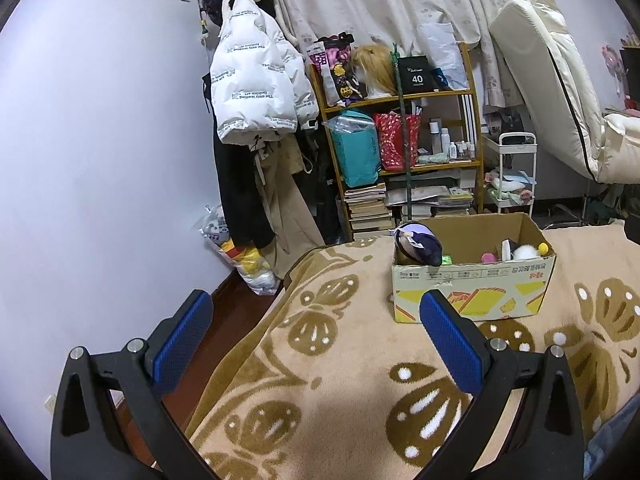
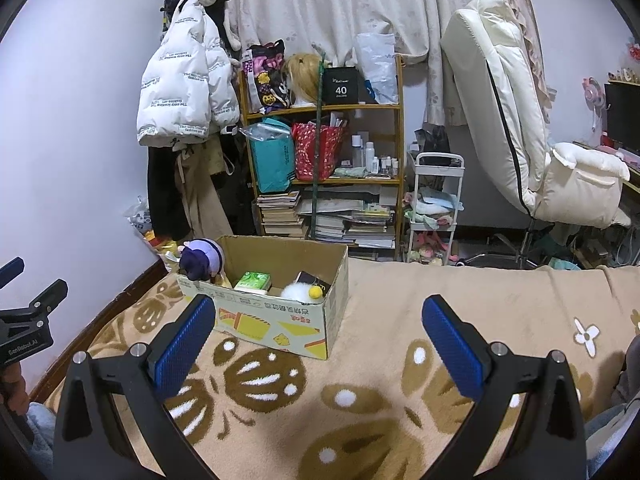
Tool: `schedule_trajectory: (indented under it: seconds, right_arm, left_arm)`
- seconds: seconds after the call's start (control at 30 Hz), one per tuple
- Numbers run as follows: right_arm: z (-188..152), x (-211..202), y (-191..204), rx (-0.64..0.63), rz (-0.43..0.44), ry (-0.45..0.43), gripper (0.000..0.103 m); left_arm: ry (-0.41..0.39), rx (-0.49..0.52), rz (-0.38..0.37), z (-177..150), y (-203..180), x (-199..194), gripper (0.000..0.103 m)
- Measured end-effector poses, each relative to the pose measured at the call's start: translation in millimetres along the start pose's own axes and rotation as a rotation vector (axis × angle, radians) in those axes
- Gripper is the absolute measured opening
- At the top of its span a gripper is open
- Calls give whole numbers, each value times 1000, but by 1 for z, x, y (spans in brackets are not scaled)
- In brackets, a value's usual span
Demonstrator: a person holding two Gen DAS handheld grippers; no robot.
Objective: Organize soft objects
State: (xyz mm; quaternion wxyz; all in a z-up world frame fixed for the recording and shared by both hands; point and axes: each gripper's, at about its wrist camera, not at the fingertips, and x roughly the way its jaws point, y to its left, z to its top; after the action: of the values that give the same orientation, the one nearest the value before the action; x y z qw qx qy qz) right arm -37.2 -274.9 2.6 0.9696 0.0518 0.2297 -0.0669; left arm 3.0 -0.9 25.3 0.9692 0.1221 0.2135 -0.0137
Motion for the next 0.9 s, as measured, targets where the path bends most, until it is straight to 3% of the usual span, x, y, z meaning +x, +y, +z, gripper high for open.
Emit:
schedule_trajectory:
  seconds: [0.9]
  right_arm:
    - [-4, 5, 4, 1, -3, 8, 103]
  left_arm:
    - [14, -1, -5, 1, -1, -1, 102]
